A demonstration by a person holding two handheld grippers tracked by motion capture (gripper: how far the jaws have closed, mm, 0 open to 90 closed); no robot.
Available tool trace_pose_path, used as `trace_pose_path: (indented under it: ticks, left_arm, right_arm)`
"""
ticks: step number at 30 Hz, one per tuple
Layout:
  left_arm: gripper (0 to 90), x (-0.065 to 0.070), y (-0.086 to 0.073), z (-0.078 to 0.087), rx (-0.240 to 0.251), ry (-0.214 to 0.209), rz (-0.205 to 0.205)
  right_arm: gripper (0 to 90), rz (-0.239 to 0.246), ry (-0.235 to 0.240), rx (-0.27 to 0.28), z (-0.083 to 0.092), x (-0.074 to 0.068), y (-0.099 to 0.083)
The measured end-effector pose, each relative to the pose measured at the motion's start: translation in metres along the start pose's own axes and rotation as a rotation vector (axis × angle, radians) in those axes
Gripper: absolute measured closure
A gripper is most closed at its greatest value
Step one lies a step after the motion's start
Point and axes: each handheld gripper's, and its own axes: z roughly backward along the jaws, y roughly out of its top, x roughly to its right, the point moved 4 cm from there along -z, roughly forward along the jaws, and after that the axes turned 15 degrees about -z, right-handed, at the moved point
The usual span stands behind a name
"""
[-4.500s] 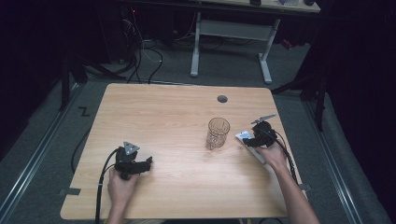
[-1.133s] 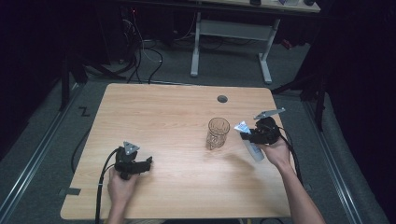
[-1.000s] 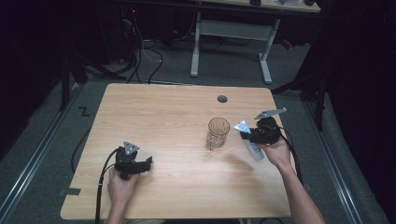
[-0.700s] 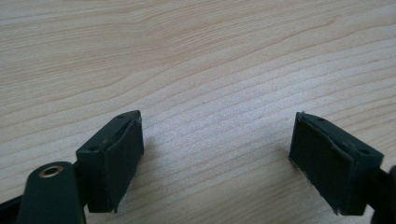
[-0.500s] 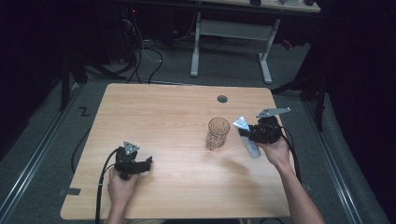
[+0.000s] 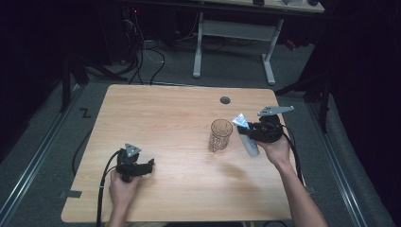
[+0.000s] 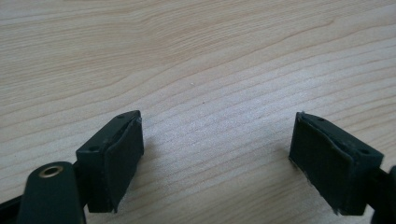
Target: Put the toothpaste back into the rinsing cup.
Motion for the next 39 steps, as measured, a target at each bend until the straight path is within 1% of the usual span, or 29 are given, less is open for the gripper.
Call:
trace_pose_path:
  ticks: [8,17,20,27,31,34,39]
  left_arm:
    - [17.7,0.000,0.000,0.000,0.000,0.000,0.000]
    - [17.7,0.000,0.000,0.000,0.000,0.000,-0.001]
    - [17.7,0.000,0.000,0.000,0.000,0.000,0.000]
    - [17.7,0.000,0.000,0.000,0.000,0.000,0.000]
    - [17.7,0.000,0.000,0.000,0.000,0.000,0.000]
    - [17.7,0.000,0.000,0.000,0.000,0.000,0.000]
    - [17.6,0.000,0.000,0.000,0.000,0.000,0.000]
  right_arm:
    - [68.1,0.013,0.029,0.017,-0.002,-0.009,0.007]
    - [68.0,0.025,0.051,0.028,-0.005,-0.017,0.016]
    - [68.0,0.039,0.061,0.039,-0.006,-0.020,0.018]
    - [67.9,0.039,0.083,0.059,-0.009,-0.025,0.023]
    - [67.7,0.031,0.086,0.062,-0.013,-0.026,0.024]
    - [67.7,0.024,0.097,0.065,-0.016,-0.028,0.025]
    - [67.6,0.034,0.104,0.071,-0.021,-0.032,0.030]
